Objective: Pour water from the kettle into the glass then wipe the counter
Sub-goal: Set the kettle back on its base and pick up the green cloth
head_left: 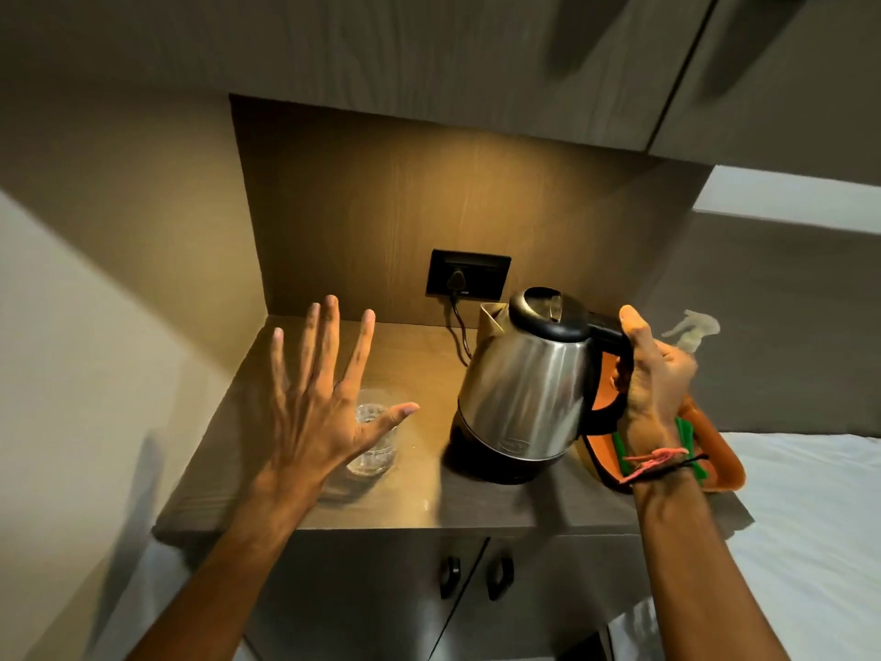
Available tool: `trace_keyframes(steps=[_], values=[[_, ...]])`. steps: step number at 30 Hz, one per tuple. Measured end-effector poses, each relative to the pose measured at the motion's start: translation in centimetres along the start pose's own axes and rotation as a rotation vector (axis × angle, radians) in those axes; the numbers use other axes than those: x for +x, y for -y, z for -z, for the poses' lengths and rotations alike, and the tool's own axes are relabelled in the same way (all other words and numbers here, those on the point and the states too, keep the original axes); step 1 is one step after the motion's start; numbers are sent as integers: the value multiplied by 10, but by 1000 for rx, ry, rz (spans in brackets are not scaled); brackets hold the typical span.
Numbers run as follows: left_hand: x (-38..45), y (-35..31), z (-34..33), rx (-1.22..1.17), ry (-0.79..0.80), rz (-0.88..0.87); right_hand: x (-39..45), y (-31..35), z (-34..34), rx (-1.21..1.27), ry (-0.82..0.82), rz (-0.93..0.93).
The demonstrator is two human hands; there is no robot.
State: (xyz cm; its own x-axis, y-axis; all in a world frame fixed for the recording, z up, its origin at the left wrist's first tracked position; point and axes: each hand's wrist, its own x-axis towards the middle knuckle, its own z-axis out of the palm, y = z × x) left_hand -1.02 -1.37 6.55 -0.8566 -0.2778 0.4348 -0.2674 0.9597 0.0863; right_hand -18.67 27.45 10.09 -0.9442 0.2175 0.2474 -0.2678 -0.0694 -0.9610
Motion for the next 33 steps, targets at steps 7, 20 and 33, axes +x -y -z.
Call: trace_keyframes(steps=[7, 20, 33], values=[[18, -34, -11, 20, -37, -8, 27, -15, 12, -1, -10, 57], [25, -61, -27, 75, -51, 38, 39, -51, -3, 37, 102, 30], [27, -67, -31, 85, -53, 50, 40, -75, -1, 107, 157, 19]])
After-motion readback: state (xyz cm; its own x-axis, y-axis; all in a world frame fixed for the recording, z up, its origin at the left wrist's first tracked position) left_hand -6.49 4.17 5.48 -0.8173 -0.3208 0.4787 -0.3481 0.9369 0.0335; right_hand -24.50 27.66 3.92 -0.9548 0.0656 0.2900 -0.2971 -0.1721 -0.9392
